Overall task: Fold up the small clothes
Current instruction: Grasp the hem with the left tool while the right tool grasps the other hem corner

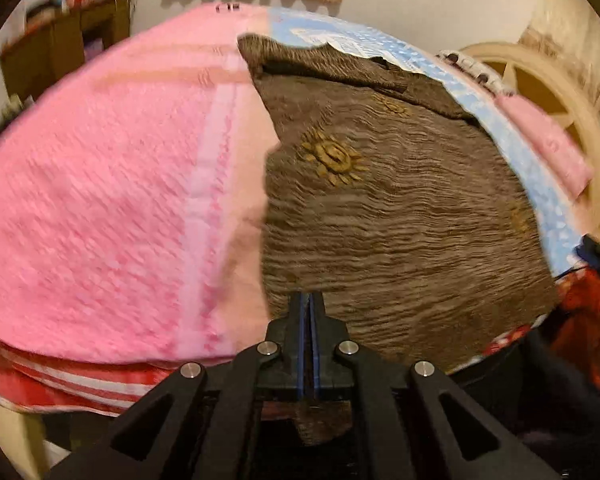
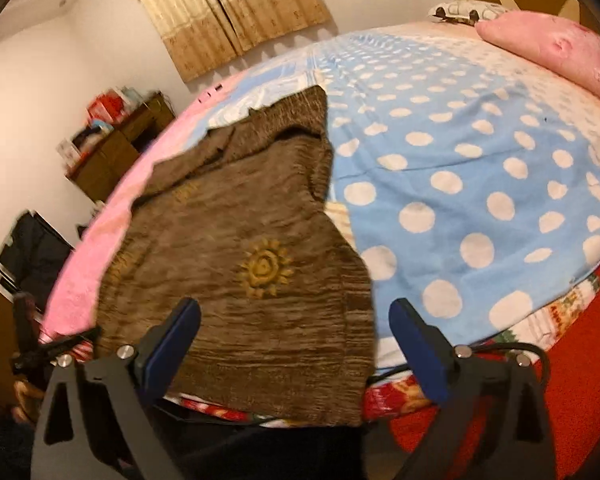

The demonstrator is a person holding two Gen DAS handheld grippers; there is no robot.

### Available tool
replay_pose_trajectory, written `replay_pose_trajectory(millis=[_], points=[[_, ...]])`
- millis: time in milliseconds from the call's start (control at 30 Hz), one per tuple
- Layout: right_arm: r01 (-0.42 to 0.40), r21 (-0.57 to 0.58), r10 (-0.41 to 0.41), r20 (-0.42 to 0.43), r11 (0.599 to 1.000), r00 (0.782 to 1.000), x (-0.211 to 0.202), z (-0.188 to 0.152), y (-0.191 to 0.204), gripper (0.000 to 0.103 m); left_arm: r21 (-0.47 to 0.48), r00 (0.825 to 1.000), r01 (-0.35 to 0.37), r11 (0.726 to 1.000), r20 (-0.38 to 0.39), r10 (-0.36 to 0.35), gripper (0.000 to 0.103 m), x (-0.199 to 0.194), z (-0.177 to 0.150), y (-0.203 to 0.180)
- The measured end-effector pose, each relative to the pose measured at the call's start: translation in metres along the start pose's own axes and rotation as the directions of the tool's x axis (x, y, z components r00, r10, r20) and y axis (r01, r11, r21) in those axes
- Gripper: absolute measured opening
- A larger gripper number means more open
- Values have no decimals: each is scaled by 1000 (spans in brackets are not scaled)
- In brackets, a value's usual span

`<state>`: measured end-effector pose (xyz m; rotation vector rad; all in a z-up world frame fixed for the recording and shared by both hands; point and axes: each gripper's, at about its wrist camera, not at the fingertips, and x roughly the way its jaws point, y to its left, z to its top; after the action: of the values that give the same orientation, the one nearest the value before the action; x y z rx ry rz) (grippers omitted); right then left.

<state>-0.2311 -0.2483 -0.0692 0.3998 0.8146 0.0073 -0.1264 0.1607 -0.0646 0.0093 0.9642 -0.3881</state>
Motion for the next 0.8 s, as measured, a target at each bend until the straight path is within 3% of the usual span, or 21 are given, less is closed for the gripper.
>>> replay_pose_trajectory(millis=[33,100,167,267,367,433,500,700,733,767,800], points=[[8,2,-8,-1,1000,1000,1,-1,-2,97,32,998,-38,999,50,37,2,-8,1,-4],[-5,22,5,-17,1000,1000,6,0,-6,97,83,993,-43,996,114,34,2,-18,3,-9],[-11,40,12,-24,999,1000,9,0,-9,97,96,995,-49,994,92,40,2,-10,4,-6],[-22,49,24,-31,999,999,10,-2,-9,97,-24,999,-41,999,18,41,3,17,-3,11],[-20,44,21,-31,999,999,10,-3,-8,97,-195,988,75,978,149,-46,4,15,-21,31],[-24,52,26,-33,998,999,11,-3,-8,97,-259,978,128,957,196,-78,4,18,-30,40],[-35,69,38,-40,997,998,12,-4,-9,97,-266,975,140,954,208,-85,4,17,-31,40],[-53,120,61,-60,991,996,17,-7,-17,97,-208,981,86,974,190,-46,6,14,-32,43],[-53,123,61,-61,991,996,17,-7,-18,96,-192,980,92,977,192,-55,26,12,-28,41],[-54,127,62,-59,990,996,16,-7,-19,96,-160,975,98,982,211,-63,76,5,-24,31],[-57,130,64,-56,990,996,15,-6,-20,96,-117,970,87,989,238,-57,103,-2,-19,24]])
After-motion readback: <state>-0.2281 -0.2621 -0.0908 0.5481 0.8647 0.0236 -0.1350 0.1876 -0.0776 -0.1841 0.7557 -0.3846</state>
